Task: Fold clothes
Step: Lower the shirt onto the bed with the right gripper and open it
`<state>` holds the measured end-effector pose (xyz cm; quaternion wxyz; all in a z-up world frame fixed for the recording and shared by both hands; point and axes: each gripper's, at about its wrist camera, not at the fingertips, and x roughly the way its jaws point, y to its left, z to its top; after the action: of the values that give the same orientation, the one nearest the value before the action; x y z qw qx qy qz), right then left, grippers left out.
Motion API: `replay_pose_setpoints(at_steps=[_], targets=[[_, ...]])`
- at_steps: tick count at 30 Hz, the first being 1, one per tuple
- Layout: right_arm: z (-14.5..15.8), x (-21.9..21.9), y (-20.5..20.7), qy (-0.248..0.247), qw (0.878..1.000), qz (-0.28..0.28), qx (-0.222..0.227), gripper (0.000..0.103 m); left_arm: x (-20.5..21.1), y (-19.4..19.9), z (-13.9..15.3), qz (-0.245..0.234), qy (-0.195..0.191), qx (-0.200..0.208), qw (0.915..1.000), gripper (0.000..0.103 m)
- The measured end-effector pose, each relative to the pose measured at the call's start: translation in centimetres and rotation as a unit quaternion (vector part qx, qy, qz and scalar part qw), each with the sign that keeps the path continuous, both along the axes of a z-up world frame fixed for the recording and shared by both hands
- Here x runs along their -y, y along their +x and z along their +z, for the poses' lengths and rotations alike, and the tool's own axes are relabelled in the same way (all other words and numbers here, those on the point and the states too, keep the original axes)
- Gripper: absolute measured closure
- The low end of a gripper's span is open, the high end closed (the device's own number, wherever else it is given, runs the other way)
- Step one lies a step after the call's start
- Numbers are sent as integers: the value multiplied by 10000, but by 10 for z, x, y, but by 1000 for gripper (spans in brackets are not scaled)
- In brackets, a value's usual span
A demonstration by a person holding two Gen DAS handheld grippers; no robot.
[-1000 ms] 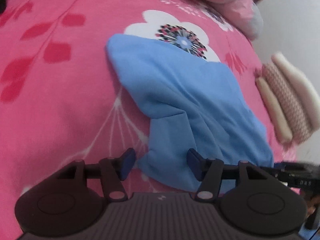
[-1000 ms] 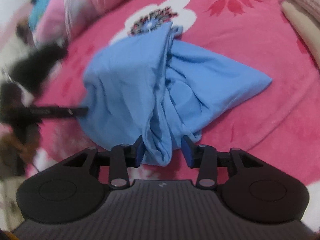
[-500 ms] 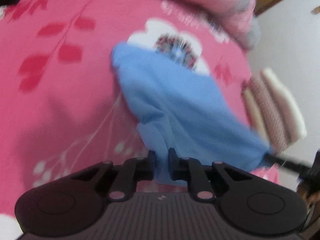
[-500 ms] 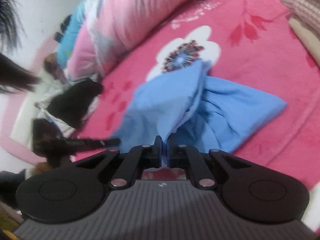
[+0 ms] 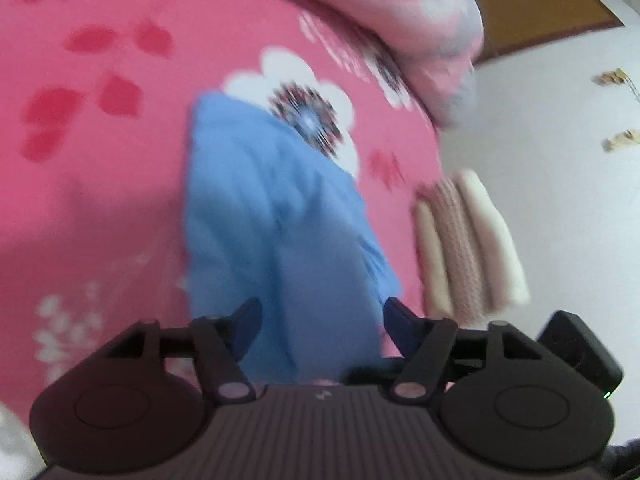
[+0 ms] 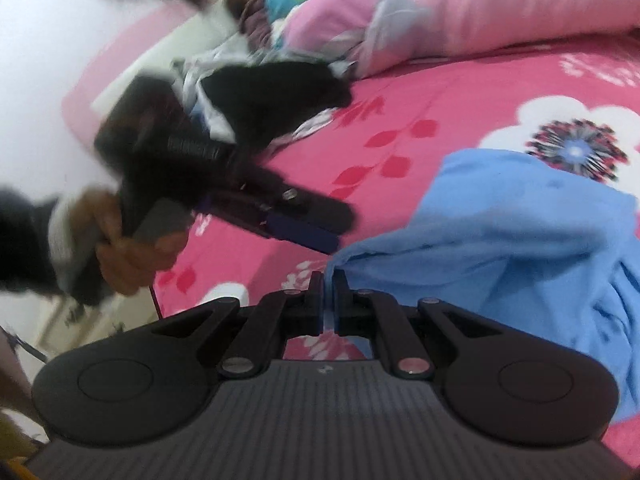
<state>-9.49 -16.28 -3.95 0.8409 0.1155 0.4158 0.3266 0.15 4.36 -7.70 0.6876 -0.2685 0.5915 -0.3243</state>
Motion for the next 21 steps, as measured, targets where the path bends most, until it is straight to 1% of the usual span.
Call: replay_pose_setpoints(at_steps=[4, 6, 7, 8, 9, 10, 11, 14, 15, 16, 18, 20, 21], targets=[[-2, -19, -2, -270, 9995, 159, 99, 100, 14, 6, -14, -302, 72, -318, 9990, 34], [-2, -24, -4, -313, 9993, 184, 124, 100, 21, 8, -22, -480, 272, -399, 9977, 36], [-2, -26, -4, -347, 9991, 217, 144, 100, 23, 9, -26, -590, 388, -449, 9965, 39], [-2, -28, -6, -403, 9987, 252, 173, 100, 25, 10, -30, -705, 505, -501, 9950, 45], [-2, -31, -7, -464, 9983, 290, 205, 100, 28, 12, -34, -779, 608, -546, 9936, 48], [-1, -34, -8, -538, 9977, 329, 248, 100, 30, 12, -38, -843, 667, -600, 9924, 54], [-1, -36, -9, -599, 9971, 357, 290, 100, 30, 13, -41, -898, 708, -641, 9914, 66], [-1, -40, -11, -671, 9963, 394, 360, 100, 31, 14, -47, -1001, 760, -655, 9899, 90], [0, -40, -12, -669, 9963, 397, 366, 99, 31, 14, -46, -1002, 787, -582, 9901, 92], [0, -40, -13, -642, 9966, 378, 353, 97, 31, 13, -45, -1007, 818, -493, 9903, 92], [4, -31, -15, -432, 9983, 281, 273, 97, 28, 13, -42, -935, 891, -355, 9910, 93], [4, -9, -12, 35, 10000, 24, -32, 96, 24, 12, -39, -804, 932, -279, 9920, 93], [2, 6, -10, 287, 9992, -189, -217, 93, 20, 11, -37, -741, 951, -220, 9925, 93]])
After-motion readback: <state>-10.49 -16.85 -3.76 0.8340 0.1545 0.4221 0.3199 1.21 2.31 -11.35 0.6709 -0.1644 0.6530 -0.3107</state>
